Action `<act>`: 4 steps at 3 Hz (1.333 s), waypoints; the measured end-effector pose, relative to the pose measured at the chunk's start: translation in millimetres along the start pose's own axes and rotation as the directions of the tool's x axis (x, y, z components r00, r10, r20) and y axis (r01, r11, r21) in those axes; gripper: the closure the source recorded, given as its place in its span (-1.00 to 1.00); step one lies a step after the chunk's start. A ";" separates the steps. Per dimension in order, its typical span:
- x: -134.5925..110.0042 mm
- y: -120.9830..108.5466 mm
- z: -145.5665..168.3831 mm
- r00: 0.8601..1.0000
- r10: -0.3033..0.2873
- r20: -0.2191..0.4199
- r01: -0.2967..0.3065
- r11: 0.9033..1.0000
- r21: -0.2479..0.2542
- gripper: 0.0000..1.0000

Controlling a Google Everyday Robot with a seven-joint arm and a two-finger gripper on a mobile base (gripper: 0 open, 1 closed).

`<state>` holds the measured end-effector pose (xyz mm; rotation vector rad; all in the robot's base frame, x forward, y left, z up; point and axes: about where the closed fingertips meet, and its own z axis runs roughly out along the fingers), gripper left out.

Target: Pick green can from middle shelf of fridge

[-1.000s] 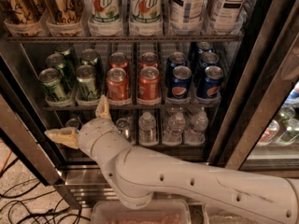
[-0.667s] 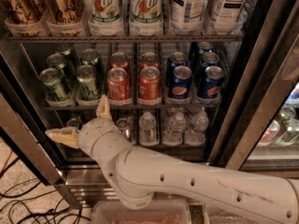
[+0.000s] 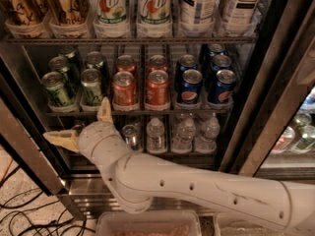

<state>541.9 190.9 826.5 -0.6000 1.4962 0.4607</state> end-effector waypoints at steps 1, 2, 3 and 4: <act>-6.9 3.4 19.8 0.999 -0.020 0.037 0.021 1.000 -0.004 -1.00; -6.9 3.4 19.9 0.999 -0.020 0.037 0.021 1.000 -0.004 -1.00; -6.9 3.4 19.9 0.999 -0.020 0.037 0.021 1.000 -0.004 -0.63; -6.9 3.4 19.9 0.999 -0.020 0.037 0.021 1.000 -0.004 -0.22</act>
Offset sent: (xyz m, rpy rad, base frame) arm 0.0118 0.0127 0.0045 0.0057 -0.0338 0.0051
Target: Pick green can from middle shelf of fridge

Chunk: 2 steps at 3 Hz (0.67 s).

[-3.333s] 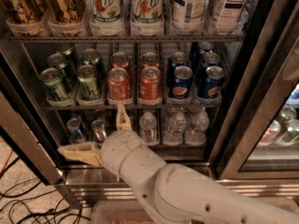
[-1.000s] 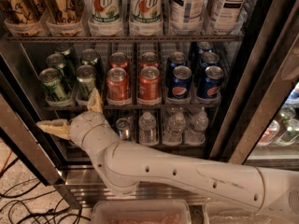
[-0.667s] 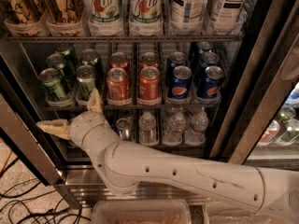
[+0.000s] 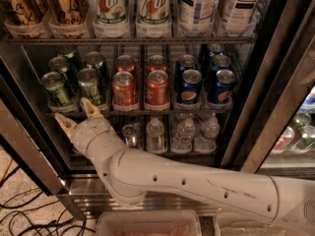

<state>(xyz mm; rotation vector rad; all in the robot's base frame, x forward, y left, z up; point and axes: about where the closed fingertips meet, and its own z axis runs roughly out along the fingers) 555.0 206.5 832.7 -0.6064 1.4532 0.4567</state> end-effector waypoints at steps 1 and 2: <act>0.0 0.0 0.0 1.000 0.000 0.000 0.000 1.000 0.000 -0.48; 0.0 0.0 0.0 1.000 0.000 0.000 0.000 1.000 0.000 -0.26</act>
Offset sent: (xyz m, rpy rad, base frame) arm 0.0000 0.0000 0.0000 0.0000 0.0000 0.0000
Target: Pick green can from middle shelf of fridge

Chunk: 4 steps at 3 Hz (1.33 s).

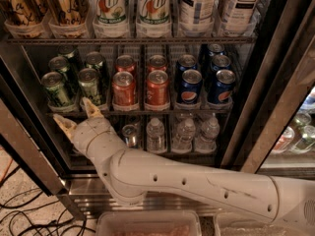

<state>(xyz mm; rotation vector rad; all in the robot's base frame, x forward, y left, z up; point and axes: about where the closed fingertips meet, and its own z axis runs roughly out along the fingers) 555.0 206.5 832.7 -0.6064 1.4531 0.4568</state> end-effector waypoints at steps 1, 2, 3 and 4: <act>-0.2 0.2 2.9 1.000 -0.005 -0.002 0.005 1.000 -0.008 -0.36; -0.4 3.2 7.0 1.000 -0.018 -0.008 0.017 0.999 -0.028 -0.71; -0.5 6.1 14.9 1.000 -0.025 -0.011 0.024 0.998 -0.052 -0.76; -2.2 7.1 29.5 0.999 -0.032 -0.002 0.032 0.996 -0.083 -0.74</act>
Offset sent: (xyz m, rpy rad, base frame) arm 0.0050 0.0117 -0.0009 -0.0418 -0.0044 0.0490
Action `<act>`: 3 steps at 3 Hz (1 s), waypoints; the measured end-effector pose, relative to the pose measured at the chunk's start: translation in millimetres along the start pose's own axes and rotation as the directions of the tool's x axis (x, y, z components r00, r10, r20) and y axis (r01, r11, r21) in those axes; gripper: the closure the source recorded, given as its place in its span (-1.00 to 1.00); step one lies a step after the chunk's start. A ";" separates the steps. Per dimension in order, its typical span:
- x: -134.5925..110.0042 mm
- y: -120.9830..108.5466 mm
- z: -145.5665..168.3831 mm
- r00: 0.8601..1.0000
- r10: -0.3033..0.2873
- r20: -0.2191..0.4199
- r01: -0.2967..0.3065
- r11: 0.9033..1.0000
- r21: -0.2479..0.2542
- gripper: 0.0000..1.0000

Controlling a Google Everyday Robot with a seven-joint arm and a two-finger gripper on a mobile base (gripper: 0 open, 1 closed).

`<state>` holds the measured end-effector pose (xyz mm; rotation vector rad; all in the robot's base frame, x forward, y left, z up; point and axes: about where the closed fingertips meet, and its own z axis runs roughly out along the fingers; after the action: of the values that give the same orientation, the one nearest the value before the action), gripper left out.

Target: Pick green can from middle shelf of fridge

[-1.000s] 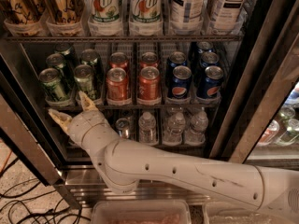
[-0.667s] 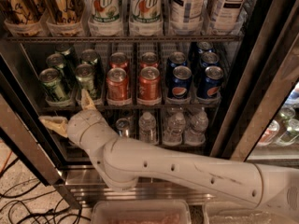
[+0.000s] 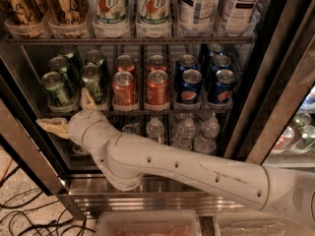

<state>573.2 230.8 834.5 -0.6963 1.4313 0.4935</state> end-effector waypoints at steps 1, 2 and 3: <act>-3.9 1.3 16.5 1.000 -0.005 0.015 0.005 0.999 -0.037 -0.64; -6.4 0.3 29.9 1.000 -0.008 0.030 0.010 0.998 -0.056 -0.58; -4.6 -6.6 51.7 0.999 -0.008 0.041 0.011 0.997 -0.074 -0.58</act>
Offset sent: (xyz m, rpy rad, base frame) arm 0.0333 0.0307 0.0086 0.0134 -0.0351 0.0815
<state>614.5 262.5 840.1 -0.7476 1.3772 0.5527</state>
